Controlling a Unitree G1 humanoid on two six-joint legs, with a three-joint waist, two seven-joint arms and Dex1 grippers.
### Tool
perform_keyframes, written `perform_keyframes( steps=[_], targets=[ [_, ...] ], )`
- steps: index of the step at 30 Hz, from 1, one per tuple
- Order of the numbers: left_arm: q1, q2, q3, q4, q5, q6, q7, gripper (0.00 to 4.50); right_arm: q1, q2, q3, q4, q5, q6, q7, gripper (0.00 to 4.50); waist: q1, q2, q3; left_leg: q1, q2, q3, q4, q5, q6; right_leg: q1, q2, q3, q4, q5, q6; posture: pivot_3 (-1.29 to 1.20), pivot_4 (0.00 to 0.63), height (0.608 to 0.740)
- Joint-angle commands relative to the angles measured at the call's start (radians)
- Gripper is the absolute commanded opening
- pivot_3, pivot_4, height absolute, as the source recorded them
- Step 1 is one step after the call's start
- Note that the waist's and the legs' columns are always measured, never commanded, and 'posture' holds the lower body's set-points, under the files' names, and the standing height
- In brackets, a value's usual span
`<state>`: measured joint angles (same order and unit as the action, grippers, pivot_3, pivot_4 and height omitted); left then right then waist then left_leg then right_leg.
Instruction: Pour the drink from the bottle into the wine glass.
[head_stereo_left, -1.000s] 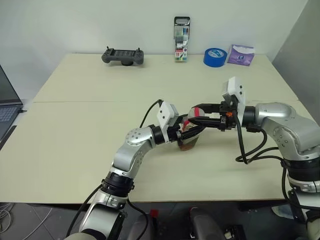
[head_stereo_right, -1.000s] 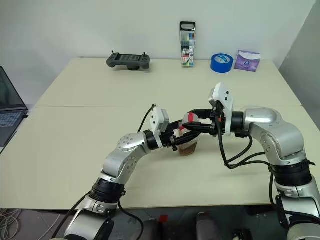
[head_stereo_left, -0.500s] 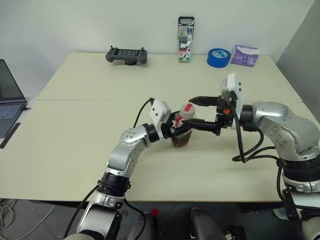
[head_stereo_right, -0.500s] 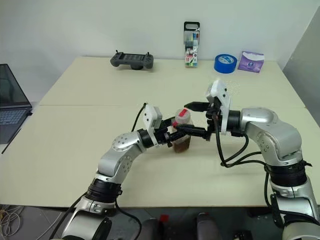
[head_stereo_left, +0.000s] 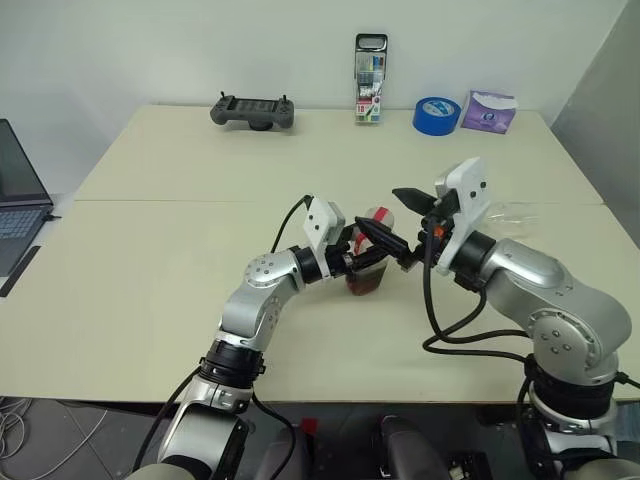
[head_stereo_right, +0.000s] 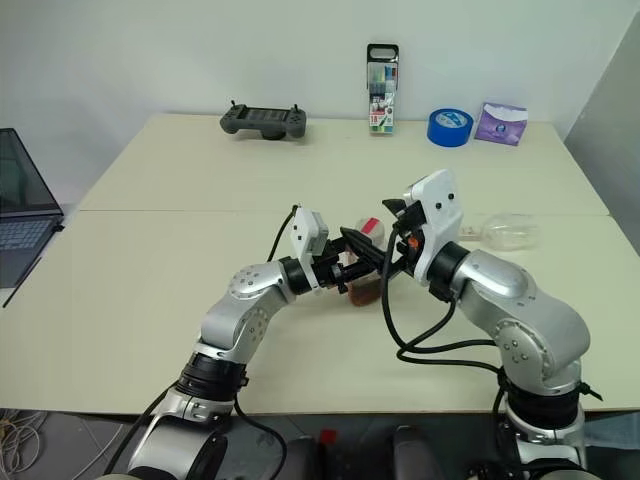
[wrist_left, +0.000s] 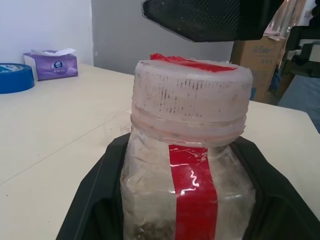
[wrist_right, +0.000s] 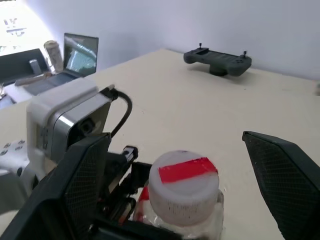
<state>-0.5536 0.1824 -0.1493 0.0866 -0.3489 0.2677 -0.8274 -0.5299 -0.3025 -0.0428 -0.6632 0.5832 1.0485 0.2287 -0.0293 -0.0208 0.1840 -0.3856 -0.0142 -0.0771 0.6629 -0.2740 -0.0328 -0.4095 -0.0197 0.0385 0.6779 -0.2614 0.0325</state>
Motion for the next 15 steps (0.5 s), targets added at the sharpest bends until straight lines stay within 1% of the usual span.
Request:
perform_keyframes(
  steps=[1, 6, 10, 15],
  targets=[
    [-0.026, -0.012, 0.004, -0.018, -0.006, -0.033, -0.011, 2.15, 0.016, 0.006, 0.056, -0.016, -0.067, -0.024, -0.062, 4.5, 0.0, 0.0, 0.0, 0.0, 0.0, 0.0, 0.0, 0.0, 0.0, 0.0, 0.0, 0.0, 0.0, 0.0, 0.0, 0.0, 0.15, 0.74],
    [-0.028, -0.017, 0.006, -0.015, -0.003, -0.038, -0.013, 2.15, 0.041, -0.008, 0.134, 0.048, -0.152, -0.082, -0.062, 4.5, 0.0, 0.0, 0.0, 0.0, -0.001, 0.001, 0.0, 0.0, 0.0, 0.0, 0.0, 0.0, -0.001, 0.0, 0.0, 0.0, 0.15, 0.74],
    [-0.016, -0.012, 0.011, -0.026, -0.004, -0.036, -0.012, 2.15, 0.029, 0.015, 0.127, 0.091, -0.183, -0.124, -0.07, 4.5, -0.001, 0.0, 0.0, 0.0, -0.001, 0.001, 0.0, 0.0, 0.0, 0.0, 0.0, 0.0, 0.0, 0.0, 0.0, 0.0, 0.15, 0.74],
    [0.0, -0.008, 0.013, -0.039, -0.005, -0.032, -0.005, 2.15, 0.011, 0.018, 0.122, 0.099, -0.189, -0.152, -0.05, 4.5, -0.001, 0.0, 0.0, 0.0, -0.001, 0.001, 0.0, 0.0, 0.0, 0.0, 0.0, 0.0, -0.001, 0.0, 0.0, 0.0, 0.15, 0.74]
  ],
)
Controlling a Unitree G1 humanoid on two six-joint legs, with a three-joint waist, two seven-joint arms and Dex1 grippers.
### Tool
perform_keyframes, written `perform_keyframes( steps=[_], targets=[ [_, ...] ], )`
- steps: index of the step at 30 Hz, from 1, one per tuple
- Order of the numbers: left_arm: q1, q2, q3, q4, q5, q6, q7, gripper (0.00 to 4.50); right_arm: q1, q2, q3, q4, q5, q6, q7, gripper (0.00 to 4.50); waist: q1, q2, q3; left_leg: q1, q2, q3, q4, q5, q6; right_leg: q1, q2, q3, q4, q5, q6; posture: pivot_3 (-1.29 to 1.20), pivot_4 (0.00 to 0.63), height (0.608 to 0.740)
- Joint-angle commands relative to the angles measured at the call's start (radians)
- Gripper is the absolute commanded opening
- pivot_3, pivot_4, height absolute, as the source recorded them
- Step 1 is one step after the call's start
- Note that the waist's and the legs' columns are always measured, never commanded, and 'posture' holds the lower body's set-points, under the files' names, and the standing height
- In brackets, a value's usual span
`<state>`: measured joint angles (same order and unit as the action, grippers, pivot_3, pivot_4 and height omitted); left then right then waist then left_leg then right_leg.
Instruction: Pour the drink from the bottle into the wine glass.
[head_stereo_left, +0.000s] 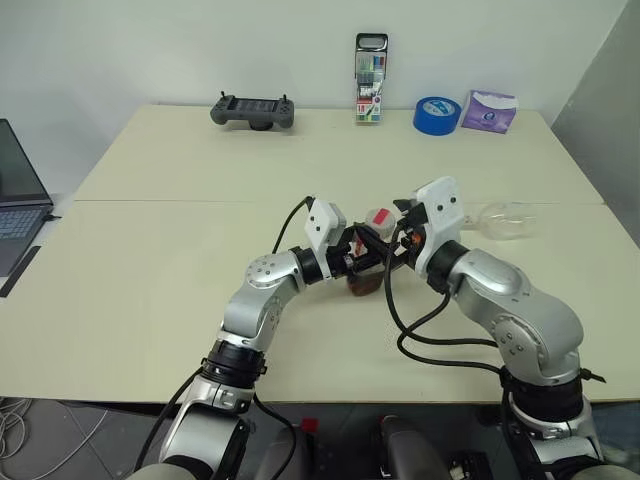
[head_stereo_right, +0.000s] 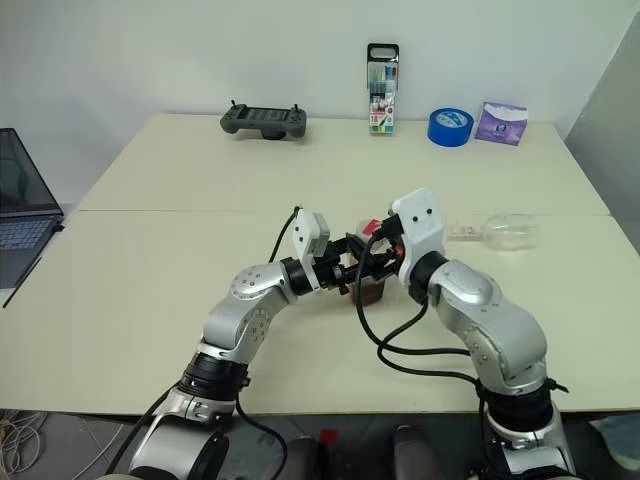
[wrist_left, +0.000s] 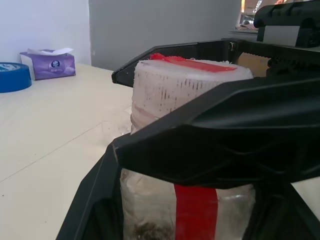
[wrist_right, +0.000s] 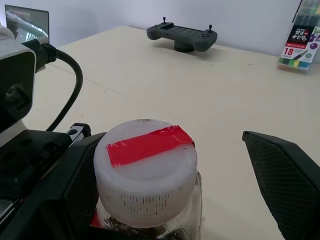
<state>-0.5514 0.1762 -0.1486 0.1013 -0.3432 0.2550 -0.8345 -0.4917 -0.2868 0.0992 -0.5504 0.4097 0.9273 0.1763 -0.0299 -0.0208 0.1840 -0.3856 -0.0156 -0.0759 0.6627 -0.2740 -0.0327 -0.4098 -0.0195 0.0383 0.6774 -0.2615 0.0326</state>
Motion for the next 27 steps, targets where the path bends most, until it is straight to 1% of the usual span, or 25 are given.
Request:
perform_keyframes(
  steps=[1, 6, 14, 18, 22, 27],
  targets=[
    [-0.002, -0.002, 0.012, -0.054, -0.011, -0.019, 0.003, 2.15, -0.034, 0.002, -0.021, -0.009, -0.02, -0.033, 0.001, 4.5, 0.0, 0.0, 0.0, 0.0, 0.0, 0.0, 0.0, 0.0, 0.0, 0.0, 0.0, 0.0, 0.0, 0.0, 0.0, 0.0, 0.15, 0.74],
    [-0.005, -0.004, 0.01, -0.054, -0.011, -0.02, 0.011, 2.15, -0.059, 0.001, -0.019, 0.024, -0.04, -0.046, -0.001, 4.5, 0.0, 0.0, 0.0, 0.0, 0.0, 0.0, 0.0, 0.0, 0.0, 0.0, 0.0, 0.0, 0.0, 0.0, 0.0, 0.0, 0.15, 0.74],
    [-0.003, -0.003, 0.015, -0.053, -0.009, -0.026, 0.013, 2.15, -0.09, 0.02, -0.032, 0.02, -0.038, -0.025, -0.011, 4.5, 0.0, 0.0, 0.0, 0.0, 0.0, 0.0, 0.0, 0.0, 0.0, 0.0, 0.0, 0.0, 0.0, 0.0, 0.0, 0.0, 0.15, 0.74],
    [-0.003, -0.008, 0.015, -0.049, -0.007, -0.041, 0.013, 2.15, -0.093, 0.046, -0.049, 0.043, -0.037, -0.002, -0.04, 4.5, 0.0, 0.0, 0.0, 0.0, 0.0, 0.0, 0.0, 0.0, 0.0, 0.0, 0.0, 0.0, 0.0, 0.0, 0.0, 0.0, 0.15, 0.74],
    [-0.002, -0.007, 0.016, -0.048, -0.008, -0.043, 0.01, 2.15, -0.076, 0.033, -0.056, 0.035, -0.039, 0.009, -0.04, 4.5, 0.0, 0.0, 0.0, 0.0, 0.0, 0.0, 0.0, 0.0, 0.0, 0.0, 0.0, 0.0, 0.0, 0.0, 0.0, 0.0, 0.15, 0.74],
    [0.003, -0.003, 0.014, -0.05, -0.011, -0.041, 0.006, 2.15, -0.044, -0.007, -0.107, -0.007, -0.022, 0.039, -0.032, 4.5, 0.0, 0.0, 0.0, 0.0, 0.0, 0.0, 0.0, 0.0, 0.0, 0.0, 0.0, 0.0, 0.0, 0.0, 0.0, 0.0, 0.15, 0.74]
  ],
)
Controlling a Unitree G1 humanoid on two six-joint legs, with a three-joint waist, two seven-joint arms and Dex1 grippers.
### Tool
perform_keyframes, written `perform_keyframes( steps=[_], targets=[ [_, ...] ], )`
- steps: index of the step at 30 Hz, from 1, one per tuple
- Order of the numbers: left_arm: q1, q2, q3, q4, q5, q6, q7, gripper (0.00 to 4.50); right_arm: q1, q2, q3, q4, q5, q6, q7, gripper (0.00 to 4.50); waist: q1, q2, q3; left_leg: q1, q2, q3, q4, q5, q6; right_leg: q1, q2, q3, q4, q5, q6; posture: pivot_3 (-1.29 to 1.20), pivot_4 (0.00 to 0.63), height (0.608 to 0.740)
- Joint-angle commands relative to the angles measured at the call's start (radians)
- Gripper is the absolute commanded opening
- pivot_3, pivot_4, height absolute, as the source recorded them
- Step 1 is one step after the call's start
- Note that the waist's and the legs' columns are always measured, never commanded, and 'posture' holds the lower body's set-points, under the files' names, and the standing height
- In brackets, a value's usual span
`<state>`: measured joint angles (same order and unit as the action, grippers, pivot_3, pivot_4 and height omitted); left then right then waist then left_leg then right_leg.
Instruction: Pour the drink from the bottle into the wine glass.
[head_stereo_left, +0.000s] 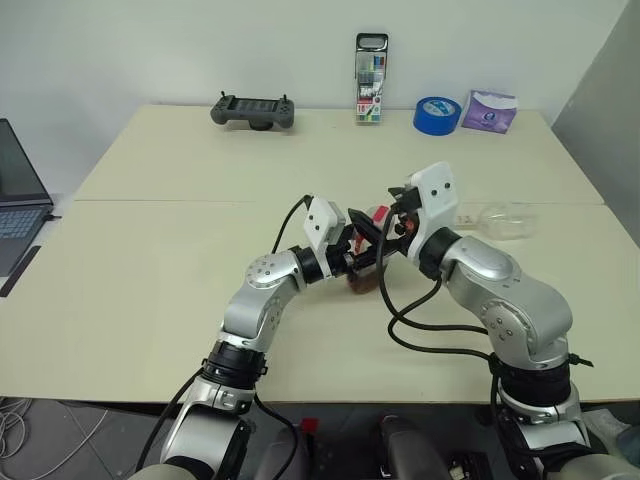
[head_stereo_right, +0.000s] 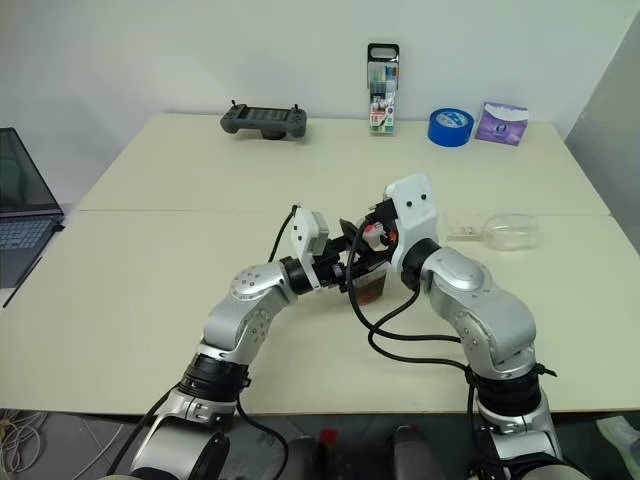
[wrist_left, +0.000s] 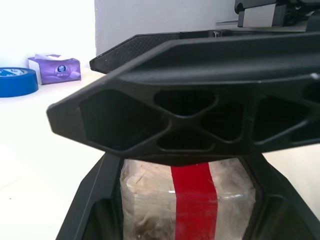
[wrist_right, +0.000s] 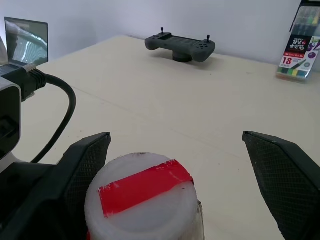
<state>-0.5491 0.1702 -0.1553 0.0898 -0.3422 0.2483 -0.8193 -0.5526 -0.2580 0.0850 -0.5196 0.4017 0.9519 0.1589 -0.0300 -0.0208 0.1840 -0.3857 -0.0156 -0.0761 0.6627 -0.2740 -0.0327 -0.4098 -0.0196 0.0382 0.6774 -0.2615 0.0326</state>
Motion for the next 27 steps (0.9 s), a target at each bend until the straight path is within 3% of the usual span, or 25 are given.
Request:
perform_keyframes(
  steps=[1, 27],
  targets=[
    [0.001, 0.003, 0.019, -0.038, -0.012, -0.034, -0.009, 2.15, 0.021, -0.043, -0.098, -0.043, -0.01, 0.018, -0.014, 4.5, 0.0, 0.0, 0.0, 0.0, 0.0, 0.0, 0.0, 0.0, 0.0, 0.0, 0.0, 0.0, 0.0, 0.0, 0.0, 0.0, 0.15, 0.74],
    [-0.013, 0.009, 0.014, -0.025, -0.018, -0.034, -0.02, 2.15, 0.098, -0.227, -0.269, -0.139, 0.131, 0.085, 0.019, 4.5, 0.0, 0.0, 0.0, 0.0, -0.001, 0.0, 0.0, 0.0, 0.0, 0.0, 0.0, 0.0, -0.001, 0.0, 0.0, 0.0, 0.15, 0.74]
  ],
)
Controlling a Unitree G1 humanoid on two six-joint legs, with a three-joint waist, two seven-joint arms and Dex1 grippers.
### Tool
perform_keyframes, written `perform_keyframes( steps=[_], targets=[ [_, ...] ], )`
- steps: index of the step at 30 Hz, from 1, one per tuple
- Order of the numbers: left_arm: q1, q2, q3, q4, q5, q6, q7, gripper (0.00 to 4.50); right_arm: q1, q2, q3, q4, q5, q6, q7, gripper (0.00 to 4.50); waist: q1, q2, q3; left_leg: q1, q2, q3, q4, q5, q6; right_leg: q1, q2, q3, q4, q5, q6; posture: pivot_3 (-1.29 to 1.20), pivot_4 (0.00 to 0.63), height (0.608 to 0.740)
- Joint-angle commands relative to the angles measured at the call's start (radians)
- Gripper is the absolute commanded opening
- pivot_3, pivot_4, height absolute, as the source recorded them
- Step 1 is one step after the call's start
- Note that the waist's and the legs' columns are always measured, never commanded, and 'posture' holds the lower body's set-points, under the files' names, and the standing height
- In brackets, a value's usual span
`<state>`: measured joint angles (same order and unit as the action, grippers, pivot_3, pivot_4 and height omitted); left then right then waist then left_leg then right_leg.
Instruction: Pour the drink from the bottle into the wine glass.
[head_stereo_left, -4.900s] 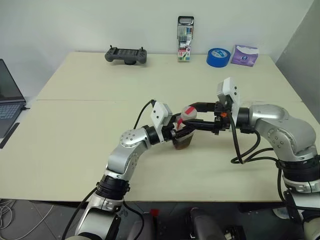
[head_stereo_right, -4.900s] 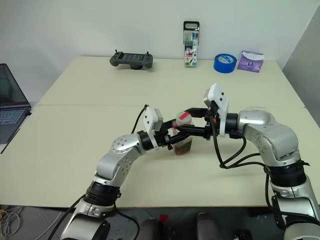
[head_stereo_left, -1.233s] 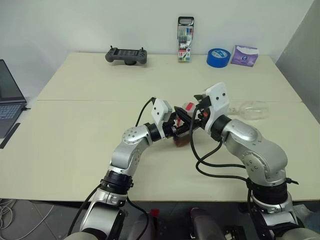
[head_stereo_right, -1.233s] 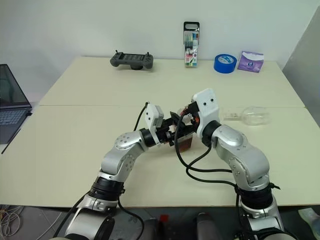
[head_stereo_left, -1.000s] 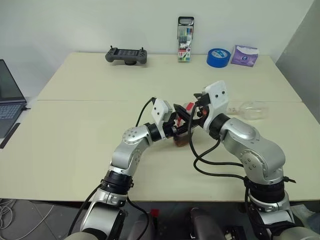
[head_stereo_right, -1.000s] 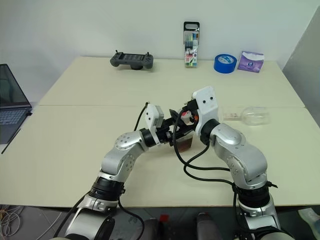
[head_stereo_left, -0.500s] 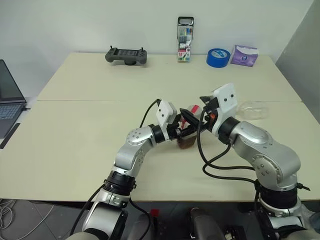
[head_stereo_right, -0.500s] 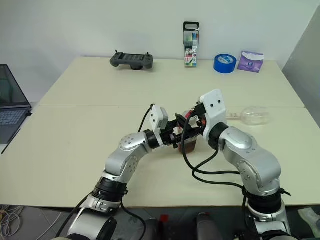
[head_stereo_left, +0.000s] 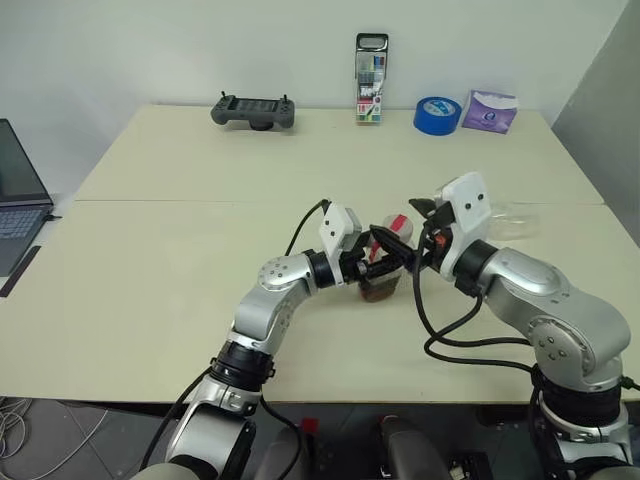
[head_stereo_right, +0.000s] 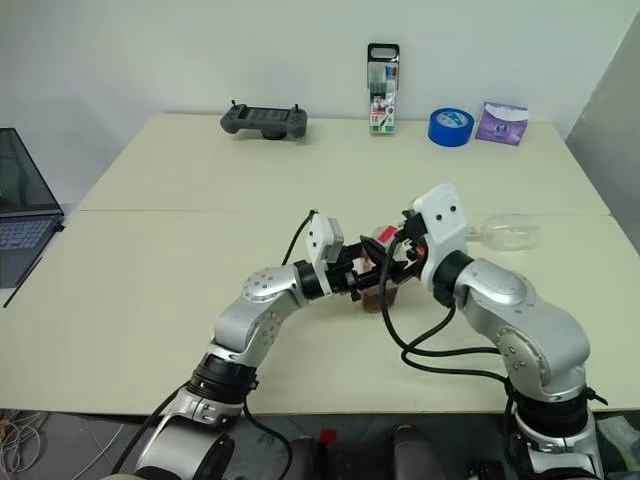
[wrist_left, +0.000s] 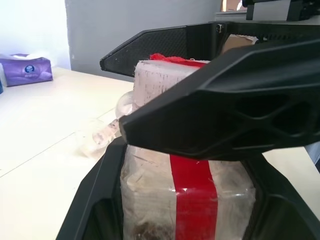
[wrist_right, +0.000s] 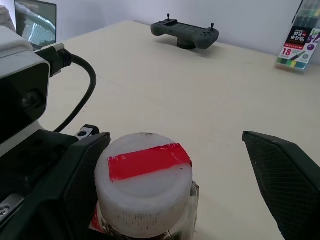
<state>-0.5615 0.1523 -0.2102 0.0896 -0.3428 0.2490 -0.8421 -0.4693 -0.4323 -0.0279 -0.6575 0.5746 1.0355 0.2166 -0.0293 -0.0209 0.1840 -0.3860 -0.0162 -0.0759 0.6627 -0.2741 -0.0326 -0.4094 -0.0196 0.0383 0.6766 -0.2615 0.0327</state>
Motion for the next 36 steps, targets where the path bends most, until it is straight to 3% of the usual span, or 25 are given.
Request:
perform_keyframes(
  steps=[1, 12, 16, 24, 36],
  targets=[
    [-0.002, 0.027, 0.069, -0.023, -0.018, -0.035, 0.003, 2.15, 0.019, -0.059, -0.161, -0.005, -0.036, 0.002, -0.037, 4.5, -0.001, 0.0, 0.0, 0.0, 0.0, 0.0, 0.0, 0.0, 0.0, 0.0, 0.0, 0.0, 0.0, 0.0, 0.0, 0.0, 0.15, 0.74],
    [-0.002, 0.029, 0.067, -0.019, -0.019, -0.039, -0.001, 2.15, 0.071, -0.104, -0.217, -0.042, 0.064, -0.016, -0.012, 4.5, 0.0, 0.0, 0.0, 0.0, 0.0, 0.0, 0.0, 0.0, 0.0, 0.0, 0.0, 0.0, 0.0, 0.0, 0.0, 0.0, 0.15, 0.74],
    [-0.002, 0.028, 0.069, -0.019, -0.016, -0.039, -0.004, 2.15, 0.023, -0.047, -0.23, -0.083, 0.167, -0.004, -0.034, 4.5, -0.002, 0.0, 0.0, 0.0, 0.0, 0.0, 0.0, 0.0, 0.0, 0.0, 0.0, 0.0, 0.0, 0.0, 0.0, 0.0, 0.15, 0.74],
    [0.005, 0.028, 0.072, -0.027, -0.012, -0.039, -0.008, 2.15, 0.028, 0.058, -0.092, -0.148, 0.142, 0.04, -0.157, 4.5, 0.0, 0.0, 0.0, 0.0, 0.0, -0.001, 0.0, 0.0, 0.0, 0.0, 0.0, 0.001, 0.0, 0.0, 0.0, 0.0, 0.15, 0.74],
    [0.002, 0.022, 0.069, -0.024, -0.01, -0.041, -0.008, 2.15, 0.022, 0.085, -0.016, -0.161, 0.145, 0.05, -0.183, 4.5, -0.001, 0.0, 0.0, 0.0, 0.0, -0.001, 0.0, 0.0, 0.0, 0.0, 0.0, 0.0, 0.0, 0.0, 0.0, 0.0, 0.15, 0.74]
  ],
)
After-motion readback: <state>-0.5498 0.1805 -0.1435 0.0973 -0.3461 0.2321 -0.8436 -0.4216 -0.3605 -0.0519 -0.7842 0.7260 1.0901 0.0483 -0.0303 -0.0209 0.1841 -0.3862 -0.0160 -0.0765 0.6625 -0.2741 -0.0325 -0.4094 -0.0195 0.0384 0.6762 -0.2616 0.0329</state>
